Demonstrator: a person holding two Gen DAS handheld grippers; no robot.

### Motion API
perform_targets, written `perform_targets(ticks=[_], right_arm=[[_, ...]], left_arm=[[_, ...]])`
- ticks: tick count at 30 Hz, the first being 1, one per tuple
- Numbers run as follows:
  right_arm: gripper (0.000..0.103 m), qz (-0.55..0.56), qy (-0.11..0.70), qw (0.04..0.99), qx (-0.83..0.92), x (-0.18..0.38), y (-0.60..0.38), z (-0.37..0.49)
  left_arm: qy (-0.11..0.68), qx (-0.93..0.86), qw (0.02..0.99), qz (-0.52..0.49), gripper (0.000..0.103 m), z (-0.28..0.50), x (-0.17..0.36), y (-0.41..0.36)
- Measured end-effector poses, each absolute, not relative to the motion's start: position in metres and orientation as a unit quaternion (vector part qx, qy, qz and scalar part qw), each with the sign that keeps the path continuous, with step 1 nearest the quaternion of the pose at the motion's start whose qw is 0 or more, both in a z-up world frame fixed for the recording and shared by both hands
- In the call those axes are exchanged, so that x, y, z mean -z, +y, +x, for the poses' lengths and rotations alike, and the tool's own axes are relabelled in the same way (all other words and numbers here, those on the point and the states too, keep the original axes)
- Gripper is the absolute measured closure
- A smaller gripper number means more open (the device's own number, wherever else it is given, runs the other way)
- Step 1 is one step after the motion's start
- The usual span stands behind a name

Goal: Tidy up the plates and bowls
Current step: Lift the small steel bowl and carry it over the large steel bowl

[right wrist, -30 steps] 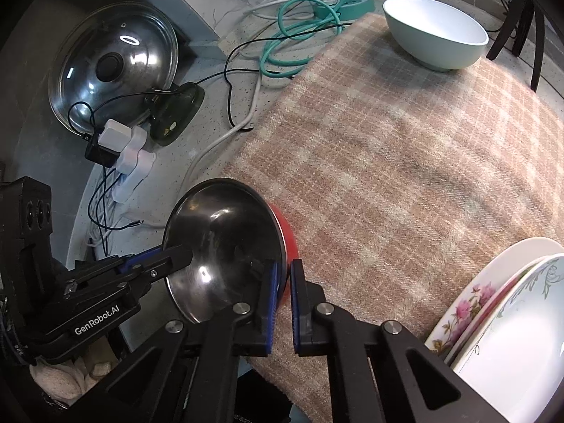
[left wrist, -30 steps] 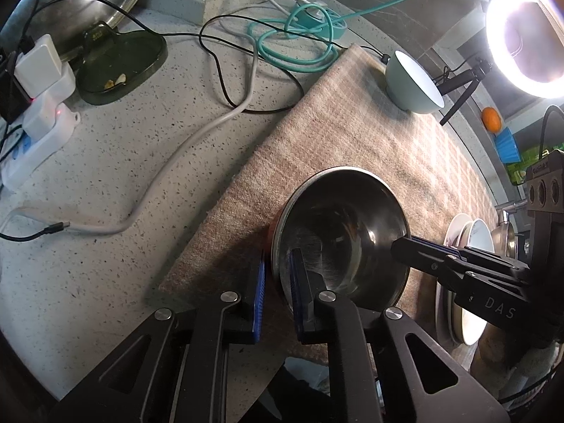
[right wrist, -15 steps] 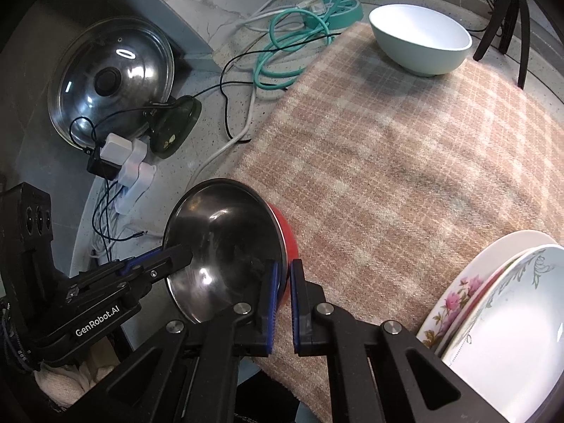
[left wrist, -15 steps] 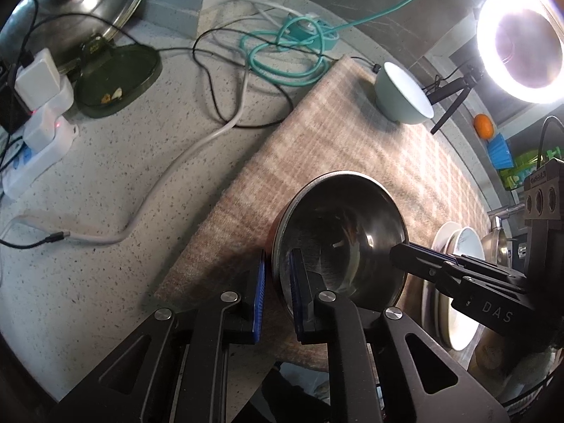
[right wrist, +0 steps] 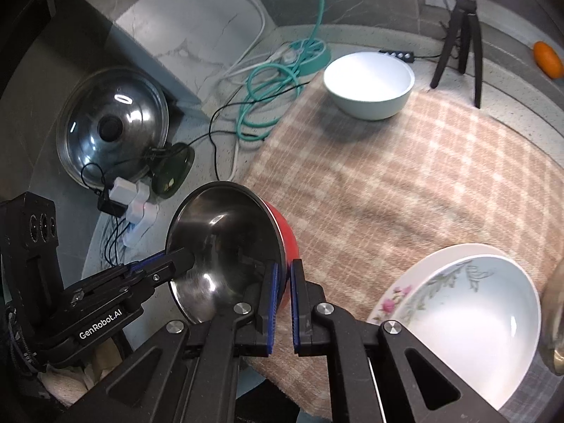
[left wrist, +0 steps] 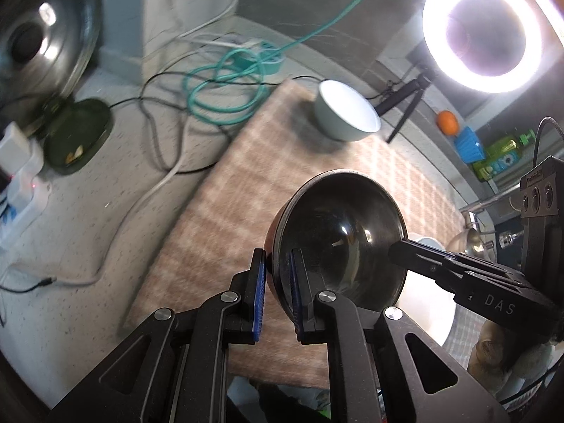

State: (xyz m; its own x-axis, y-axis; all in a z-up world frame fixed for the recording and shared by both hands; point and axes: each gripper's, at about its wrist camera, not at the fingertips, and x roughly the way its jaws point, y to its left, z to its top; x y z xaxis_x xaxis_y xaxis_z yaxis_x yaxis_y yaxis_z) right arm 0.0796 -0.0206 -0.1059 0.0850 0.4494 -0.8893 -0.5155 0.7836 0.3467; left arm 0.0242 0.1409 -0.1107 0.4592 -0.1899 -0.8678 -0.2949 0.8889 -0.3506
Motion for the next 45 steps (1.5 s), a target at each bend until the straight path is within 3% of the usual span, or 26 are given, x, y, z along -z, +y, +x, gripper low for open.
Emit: perform_targets(ticks=[45], right_arm=[[0.096, 0.104, 0.542, 0.824, -0.128, 0.052, -0.279, 0.098]], left_arm=[[0.508, 0.199, 0.831, -0.107, 0.092, 0.126, 0.070, -0.094]])
